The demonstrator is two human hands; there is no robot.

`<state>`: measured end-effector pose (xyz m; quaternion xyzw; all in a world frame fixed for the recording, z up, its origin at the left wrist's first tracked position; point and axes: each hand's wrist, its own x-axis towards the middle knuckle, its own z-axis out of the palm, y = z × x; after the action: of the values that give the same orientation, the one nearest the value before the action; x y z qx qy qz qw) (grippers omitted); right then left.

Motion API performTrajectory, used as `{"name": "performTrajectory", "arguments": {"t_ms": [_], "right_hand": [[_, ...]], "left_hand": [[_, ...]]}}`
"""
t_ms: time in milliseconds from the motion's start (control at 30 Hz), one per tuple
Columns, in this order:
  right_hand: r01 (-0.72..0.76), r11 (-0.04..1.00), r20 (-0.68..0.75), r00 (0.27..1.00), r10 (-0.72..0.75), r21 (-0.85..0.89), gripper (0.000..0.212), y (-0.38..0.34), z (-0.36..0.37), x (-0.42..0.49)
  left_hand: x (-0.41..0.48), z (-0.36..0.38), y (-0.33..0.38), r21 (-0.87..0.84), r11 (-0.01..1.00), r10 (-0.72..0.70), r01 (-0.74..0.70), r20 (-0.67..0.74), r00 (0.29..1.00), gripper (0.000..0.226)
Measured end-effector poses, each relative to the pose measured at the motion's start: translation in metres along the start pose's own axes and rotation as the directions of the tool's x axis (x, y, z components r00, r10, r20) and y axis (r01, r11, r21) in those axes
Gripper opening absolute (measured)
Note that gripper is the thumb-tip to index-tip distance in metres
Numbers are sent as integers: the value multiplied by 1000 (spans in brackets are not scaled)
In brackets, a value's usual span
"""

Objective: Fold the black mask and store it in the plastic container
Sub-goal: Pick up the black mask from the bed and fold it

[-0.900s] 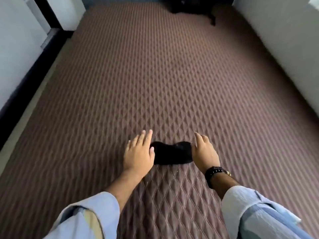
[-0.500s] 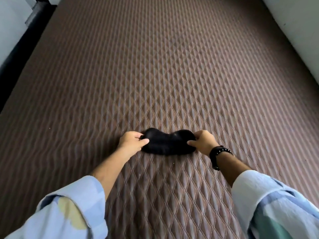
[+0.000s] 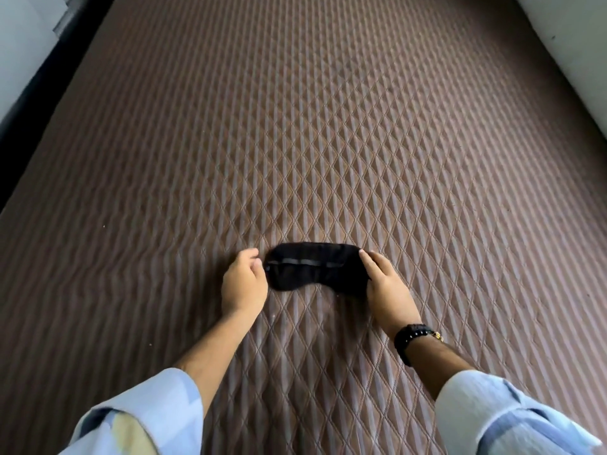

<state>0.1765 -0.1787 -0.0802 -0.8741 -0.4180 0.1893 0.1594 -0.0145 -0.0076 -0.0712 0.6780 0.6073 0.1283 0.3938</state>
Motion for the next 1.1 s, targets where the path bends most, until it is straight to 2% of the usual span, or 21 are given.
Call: {"name": "performTrajectory", "arguments": {"t_ms": [100,167,200,233,267,367,467,533,633,700,833,1000,1033,1100], "right_hand": [[46,997,-32,998,-48,-61,67,-4,0,-10],[214,949,-49,972,-232,-233,66,-7,-3,-17],[299,899,-17,947,-321,-322,65,-7,-1,-18],[331,864,30,938,-346,-379,64,-8,3,-19],[299,870,85,954,-289,-392,64,-11,6,-19],[113,943,138,988,-73,-313,66,-14,20,-16],[129,955,169,982,-85,-268,71,-12,21,-21],[149,969,130,984,-125,-196,70,-9,20,-28],[40,998,-13,999,-40,-50,67,-2,16,-39],[3,999,19,1000,-3,-33,71,3,14,-41],[88,988,25,996,-86,-126,72,11,16,-33],[109,954,8,994,-111,-280,65,-7,20,-21],[113,961,4,993,-116,-252,62,-9,19,-19],[43,999,-51,998,-43,-9,53,-5,16,-21]], "left_hand": [[2,-1,8,-48,981,-183,188,93,979,39],[8,0,11,-131,955,-243,264,155,957,45],[10,0,12,-175,942,-256,286,173,951,45],[9,0,15,-218,930,-258,296,188,948,44],[8,0,18,-246,925,-246,291,198,949,43],[-1,5,25,-265,938,-174,223,195,965,40],[-17,13,42,-257,960,-69,112,171,983,35],[-29,22,59,-200,980,22,11,158,987,28],[-46,42,86,-96,990,118,-105,146,982,27],[-53,57,99,-20,987,163,-162,152,975,28],[-62,81,111,80,981,160,-178,194,968,28],[-61,84,111,128,971,176,-203,198,964,30],[-60,85,111,144,969,168,-203,222,960,30],[-58,89,108,190,962,138,-198,291,947,32]]}}
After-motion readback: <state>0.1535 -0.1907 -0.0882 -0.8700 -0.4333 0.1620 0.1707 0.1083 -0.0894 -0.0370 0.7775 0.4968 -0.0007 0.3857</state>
